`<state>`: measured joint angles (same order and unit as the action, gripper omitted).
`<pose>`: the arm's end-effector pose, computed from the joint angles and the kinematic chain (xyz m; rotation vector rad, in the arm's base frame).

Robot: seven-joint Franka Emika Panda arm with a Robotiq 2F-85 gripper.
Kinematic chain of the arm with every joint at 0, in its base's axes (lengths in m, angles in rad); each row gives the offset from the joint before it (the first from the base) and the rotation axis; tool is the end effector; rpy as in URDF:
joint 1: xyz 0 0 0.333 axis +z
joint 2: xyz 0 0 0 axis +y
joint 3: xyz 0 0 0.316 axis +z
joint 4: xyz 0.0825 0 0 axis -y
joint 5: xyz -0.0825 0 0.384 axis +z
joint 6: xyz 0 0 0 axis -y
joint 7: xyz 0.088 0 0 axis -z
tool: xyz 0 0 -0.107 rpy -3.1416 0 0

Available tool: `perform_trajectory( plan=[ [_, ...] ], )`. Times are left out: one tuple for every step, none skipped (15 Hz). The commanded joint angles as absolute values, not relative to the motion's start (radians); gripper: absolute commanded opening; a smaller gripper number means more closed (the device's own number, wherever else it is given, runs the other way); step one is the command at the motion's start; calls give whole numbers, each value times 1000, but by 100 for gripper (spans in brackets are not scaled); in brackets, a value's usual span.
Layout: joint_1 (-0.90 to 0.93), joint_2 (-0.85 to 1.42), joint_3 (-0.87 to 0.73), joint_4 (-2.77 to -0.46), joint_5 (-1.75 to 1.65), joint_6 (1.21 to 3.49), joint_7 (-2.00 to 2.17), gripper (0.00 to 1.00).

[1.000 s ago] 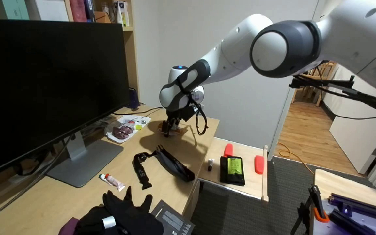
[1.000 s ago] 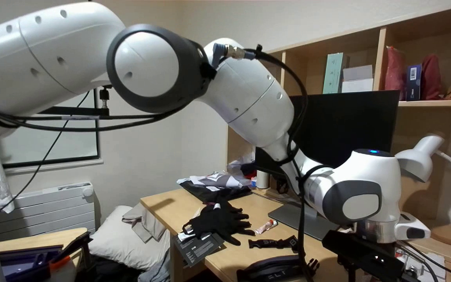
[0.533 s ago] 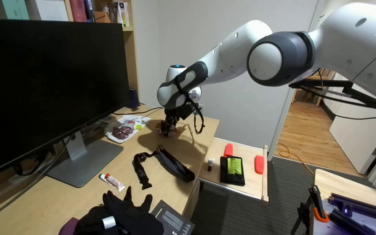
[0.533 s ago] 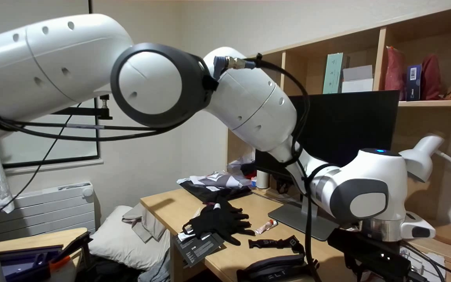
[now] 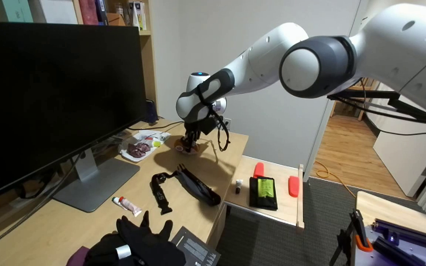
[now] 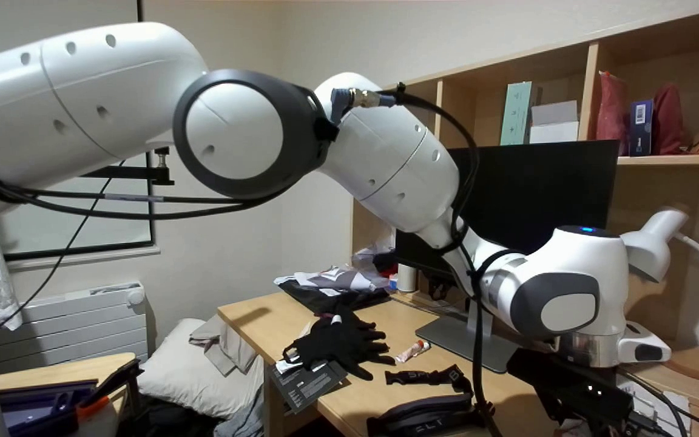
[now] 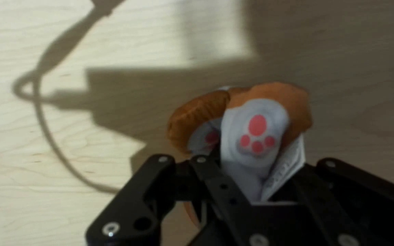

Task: Move the Tubes and the brown object from the right to the left

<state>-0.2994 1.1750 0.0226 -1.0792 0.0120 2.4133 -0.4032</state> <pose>0.7459 -0.2182 0.1086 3.1012 0.1591 0.2484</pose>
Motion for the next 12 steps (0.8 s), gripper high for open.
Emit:
perform_trajectory(
  plan=[
    [-297,1107,67,-1160,24,2425,-437,6],
    [-296,1091,82,-1172,25,2427,-442,5],
    [-298,1061,103,-1201,27,2422,-449,8],
    [-299,1050,120,-1206,36,2416,-461,8],
    [-301,1017,140,-1242,41,2428,-474,7],
    [-302,991,158,-1271,45,2440,-489,8],
    [-304,960,176,-1305,50,2451,-500,7],
    [-306,929,191,-1340,55,2460,-513,8],
    [-310,888,207,-1390,60,2468,-533,8],
    [-313,863,224,-1420,67,2479,-555,8],
    [-326,827,248,-1475,77,2493,-592,8],
    [-340,799,274,-1517,90,2501,-636,8]
  ],
)
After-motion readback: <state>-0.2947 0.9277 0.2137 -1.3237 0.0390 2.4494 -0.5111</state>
